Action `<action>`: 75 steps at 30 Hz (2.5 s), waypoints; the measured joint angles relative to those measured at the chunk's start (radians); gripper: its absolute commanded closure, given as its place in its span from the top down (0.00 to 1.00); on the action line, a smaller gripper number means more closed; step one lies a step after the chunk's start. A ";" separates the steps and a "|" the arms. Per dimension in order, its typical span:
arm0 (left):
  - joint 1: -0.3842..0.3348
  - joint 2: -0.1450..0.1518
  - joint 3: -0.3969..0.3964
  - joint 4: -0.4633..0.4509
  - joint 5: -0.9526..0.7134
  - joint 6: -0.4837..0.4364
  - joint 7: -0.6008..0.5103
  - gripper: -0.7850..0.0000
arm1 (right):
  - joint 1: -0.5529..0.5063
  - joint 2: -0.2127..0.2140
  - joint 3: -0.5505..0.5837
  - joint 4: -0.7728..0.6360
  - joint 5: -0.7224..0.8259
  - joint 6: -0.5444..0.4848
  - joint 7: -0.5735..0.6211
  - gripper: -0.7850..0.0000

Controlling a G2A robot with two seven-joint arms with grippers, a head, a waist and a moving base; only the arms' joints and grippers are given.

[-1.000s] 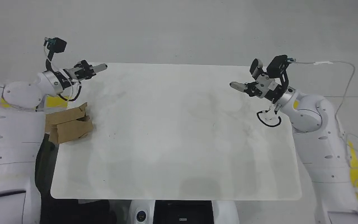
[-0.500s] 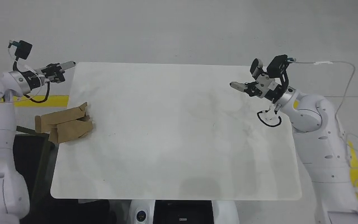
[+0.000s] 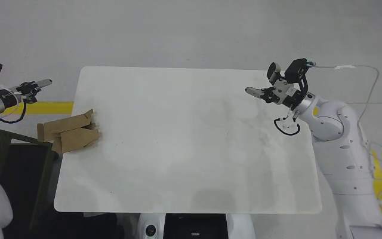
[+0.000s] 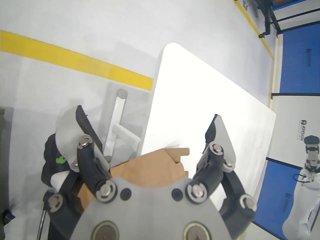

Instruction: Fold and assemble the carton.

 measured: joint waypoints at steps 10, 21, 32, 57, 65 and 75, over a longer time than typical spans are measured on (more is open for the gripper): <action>-0.012 0.038 0.038 0.103 0.111 -0.098 -0.062 1.00 | 0.000 0.000 0.000 0.000 0.000 0.000 0.000 1.00; -0.016 0.041 0.085 0.147 0.148 -0.110 -0.103 1.00 | 0.000 0.000 0.000 0.000 0.000 0.000 0.000 1.00; -0.007 0.042 0.129 0.144 0.177 -0.152 -0.131 0.16 | 0.000 0.000 0.000 0.000 0.000 0.000 0.000 1.00; -0.026 0.027 0.136 0.082 -0.181 -0.167 -0.136 0.00 | 0.000 0.000 0.000 0.000 0.000 0.000 0.000 1.00; 0.023 0.023 0.168 -0.083 -0.461 -0.137 -0.166 0.00 | 0.000 0.000 0.000 0.000 0.000 0.000 0.000 1.00; 0.098 0.032 0.228 -0.284 -0.742 -0.090 -0.213 0.00 | 0.000 0.000 0.000 0.000 0.000 0.000 0.000 1.00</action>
